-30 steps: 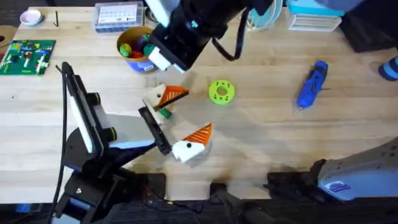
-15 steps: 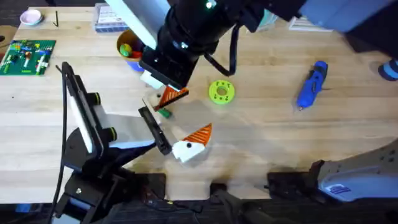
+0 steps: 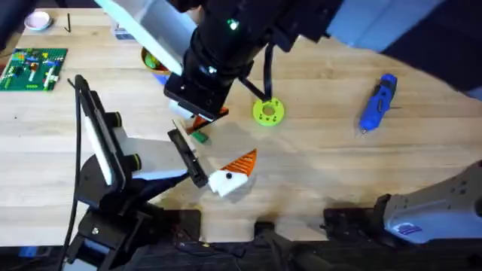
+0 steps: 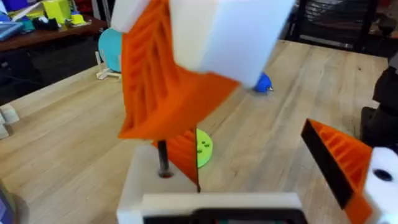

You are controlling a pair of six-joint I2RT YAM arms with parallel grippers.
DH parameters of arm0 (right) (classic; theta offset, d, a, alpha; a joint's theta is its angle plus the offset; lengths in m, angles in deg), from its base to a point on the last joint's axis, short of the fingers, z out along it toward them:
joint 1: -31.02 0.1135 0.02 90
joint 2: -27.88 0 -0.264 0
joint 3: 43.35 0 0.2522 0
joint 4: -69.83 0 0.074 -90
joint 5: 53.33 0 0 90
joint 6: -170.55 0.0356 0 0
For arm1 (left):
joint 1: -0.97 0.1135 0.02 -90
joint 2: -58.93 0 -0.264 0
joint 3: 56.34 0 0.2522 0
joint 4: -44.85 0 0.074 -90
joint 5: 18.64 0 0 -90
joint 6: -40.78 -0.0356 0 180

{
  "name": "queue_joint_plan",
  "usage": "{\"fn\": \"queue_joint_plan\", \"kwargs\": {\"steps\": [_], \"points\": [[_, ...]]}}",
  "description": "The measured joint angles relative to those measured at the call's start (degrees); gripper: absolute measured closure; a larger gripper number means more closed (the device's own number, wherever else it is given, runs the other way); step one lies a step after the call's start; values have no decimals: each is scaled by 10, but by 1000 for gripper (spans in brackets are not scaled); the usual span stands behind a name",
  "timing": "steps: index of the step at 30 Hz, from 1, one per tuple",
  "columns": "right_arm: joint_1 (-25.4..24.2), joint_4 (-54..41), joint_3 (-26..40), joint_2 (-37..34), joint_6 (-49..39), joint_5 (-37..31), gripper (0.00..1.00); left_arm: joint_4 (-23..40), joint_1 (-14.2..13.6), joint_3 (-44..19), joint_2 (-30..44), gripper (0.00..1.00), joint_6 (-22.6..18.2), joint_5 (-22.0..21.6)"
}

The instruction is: Pick up the gripper from the table and insert it into the empty holder that is missing its gripper. Then pick up a screw, insert it into the mounting hole, and use the screwdriver to tighten it. Finally, clean up the table by picking up the vegetable and placing it into the bucket.

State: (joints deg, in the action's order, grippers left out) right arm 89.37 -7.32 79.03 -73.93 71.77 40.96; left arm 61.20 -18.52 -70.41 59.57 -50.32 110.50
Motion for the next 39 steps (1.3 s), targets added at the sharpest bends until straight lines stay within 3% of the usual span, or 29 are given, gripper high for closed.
{"fn": "queue_joint_plan", "kwargs": {"steps": [39], "points": [[7, 1, 0, -3, 2, -17, 996, 0, 0, 0, 0, 7, 0, 0]]}}
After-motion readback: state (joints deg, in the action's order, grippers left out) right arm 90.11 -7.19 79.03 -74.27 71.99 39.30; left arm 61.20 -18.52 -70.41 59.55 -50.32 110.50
